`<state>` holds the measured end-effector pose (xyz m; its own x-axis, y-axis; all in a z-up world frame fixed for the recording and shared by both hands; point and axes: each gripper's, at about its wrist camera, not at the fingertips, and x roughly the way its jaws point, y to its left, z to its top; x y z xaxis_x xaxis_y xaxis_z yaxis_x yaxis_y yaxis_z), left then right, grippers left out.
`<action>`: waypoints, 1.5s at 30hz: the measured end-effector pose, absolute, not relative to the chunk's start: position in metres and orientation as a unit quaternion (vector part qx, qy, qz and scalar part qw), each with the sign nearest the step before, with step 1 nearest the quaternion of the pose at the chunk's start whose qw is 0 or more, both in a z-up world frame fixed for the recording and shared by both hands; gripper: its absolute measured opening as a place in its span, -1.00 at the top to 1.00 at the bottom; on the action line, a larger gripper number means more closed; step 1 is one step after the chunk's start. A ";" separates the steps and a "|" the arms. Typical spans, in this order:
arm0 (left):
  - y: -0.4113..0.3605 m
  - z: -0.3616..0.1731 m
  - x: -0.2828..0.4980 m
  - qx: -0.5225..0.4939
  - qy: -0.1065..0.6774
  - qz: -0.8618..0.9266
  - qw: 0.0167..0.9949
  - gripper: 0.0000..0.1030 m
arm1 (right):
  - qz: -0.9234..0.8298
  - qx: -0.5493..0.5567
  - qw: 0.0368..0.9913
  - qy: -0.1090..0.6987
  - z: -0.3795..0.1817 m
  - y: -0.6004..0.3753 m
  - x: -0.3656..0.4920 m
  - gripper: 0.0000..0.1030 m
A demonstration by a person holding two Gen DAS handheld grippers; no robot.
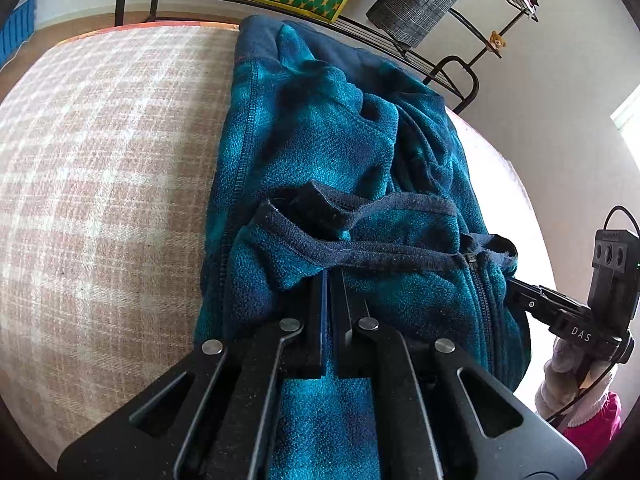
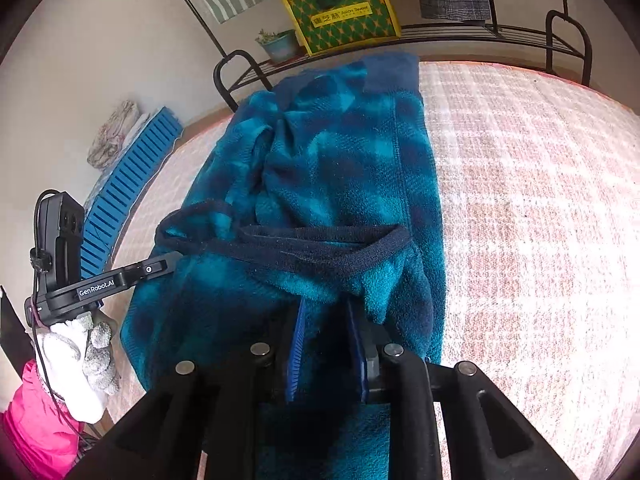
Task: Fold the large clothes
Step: 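Grasp the collar end with both grippers and lift it off the bed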
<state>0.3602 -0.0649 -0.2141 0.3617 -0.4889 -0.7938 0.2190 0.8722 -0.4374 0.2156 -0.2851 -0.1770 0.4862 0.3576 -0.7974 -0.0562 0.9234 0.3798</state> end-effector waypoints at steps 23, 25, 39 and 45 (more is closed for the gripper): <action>-0.019 -0.178 0.493 -0.139 0.483 -0.195 0.842 0.41 | 0.083 0.172 0.833 0.519 -0.198 -0.327 0.375 0.69; -0.020 -0.185 0.503 -0.138 0.482 -0.191 0.844 0.41 | 0.077 0.148 0.844 0.510 -0.194 -0.326 0.376 0.90; -0.024 -0.224 0.591 -0.162 0.492 -0.183 0.836 0.04 | 0.104 0.215 0.853 0.465 -0.183 -0.380 0.397 0.04; -0.042 -0.244 0.625 -0.137 0.505 -0.172 0.834 0.04 | 0.104 0.251 0.841 0.468 -0.211 -0.385 0.447 0.58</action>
<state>0.6251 -0.0415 -0.2437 0.4299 -0.4263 -0.7959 0.1488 0.9029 -0.4033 0.4468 -0.3847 -0.2107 0.5402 0.4098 -0.7350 0.0610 0.8520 0.5199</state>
